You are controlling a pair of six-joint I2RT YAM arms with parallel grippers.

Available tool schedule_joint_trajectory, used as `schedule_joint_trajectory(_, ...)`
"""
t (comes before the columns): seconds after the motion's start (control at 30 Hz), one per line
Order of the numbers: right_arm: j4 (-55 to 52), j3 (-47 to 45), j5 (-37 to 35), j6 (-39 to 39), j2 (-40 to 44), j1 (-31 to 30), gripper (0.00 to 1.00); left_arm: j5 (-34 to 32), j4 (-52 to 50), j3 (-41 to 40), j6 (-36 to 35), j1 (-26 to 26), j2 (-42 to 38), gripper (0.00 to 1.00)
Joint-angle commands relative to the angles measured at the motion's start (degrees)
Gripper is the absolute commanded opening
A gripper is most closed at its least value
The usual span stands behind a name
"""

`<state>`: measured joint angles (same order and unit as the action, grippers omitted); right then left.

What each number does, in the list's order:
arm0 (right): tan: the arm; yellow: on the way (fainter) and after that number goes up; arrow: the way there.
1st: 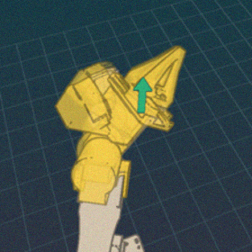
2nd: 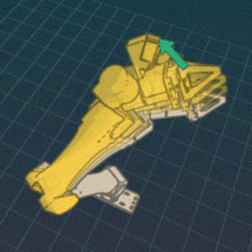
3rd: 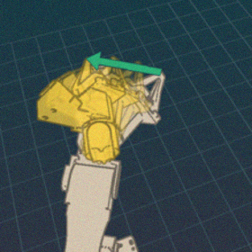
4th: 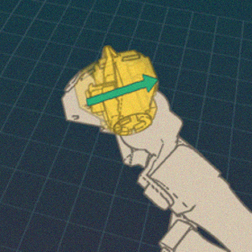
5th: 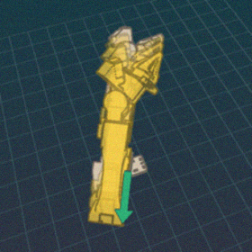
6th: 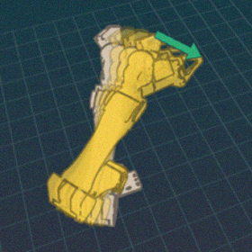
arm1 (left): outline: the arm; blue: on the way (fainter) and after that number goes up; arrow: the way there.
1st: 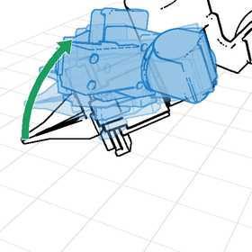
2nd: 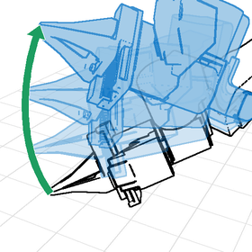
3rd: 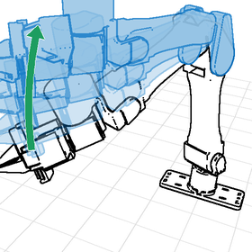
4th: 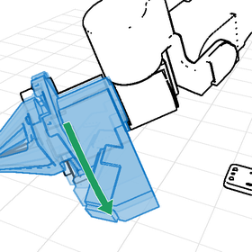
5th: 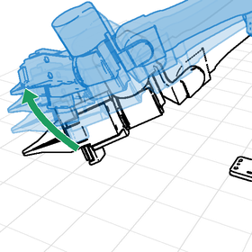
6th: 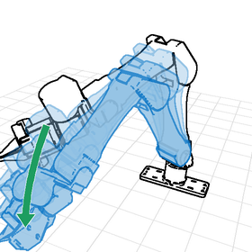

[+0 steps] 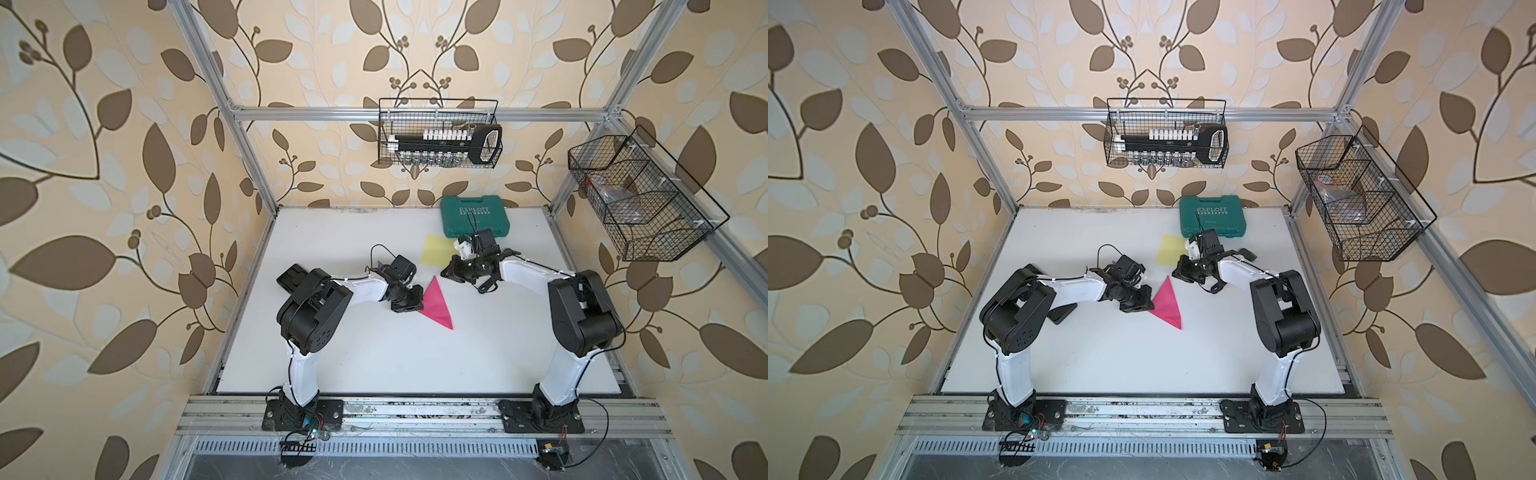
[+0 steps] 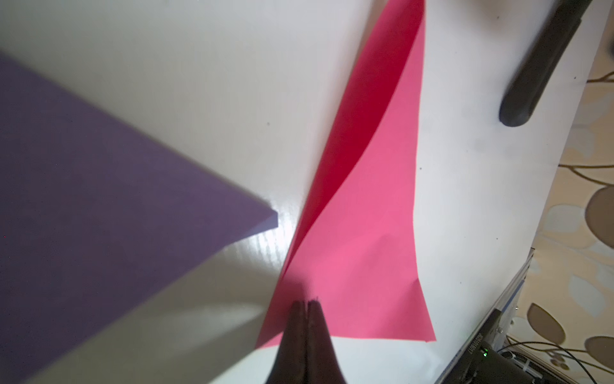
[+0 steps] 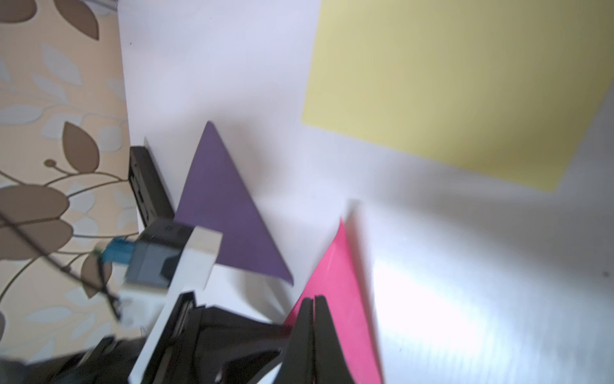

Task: Fold the square paper diagonally
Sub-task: Fold the paper at the center of the board.

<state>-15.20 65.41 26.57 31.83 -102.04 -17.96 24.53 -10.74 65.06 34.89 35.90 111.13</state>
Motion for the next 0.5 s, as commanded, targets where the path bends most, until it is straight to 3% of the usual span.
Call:
schedule_joint_trajectory(0.0, -8.77, -2.38, -1.57, -3.95, 1.87, -3.01, 0.0, -3.2, -7.17, -1.18, -0.23, -0.12, 3.63, 0.0)
schedule_joint_trajectory(0.17, -15.54, -2.2, -3.96, -5.46, 0.4, -8.18, 0.0, -2.92, -6.38, -1.19, 0.03, -0.05, 4.1, 0.0)
schedule_joint_trajectory(0.47, -13.57, -3.71, -4.96, 2.58, -4.86, -11.09, 0.0, -2.91, -6.17, -0.94, 0.18, -0.07, 4.18, 0.0)
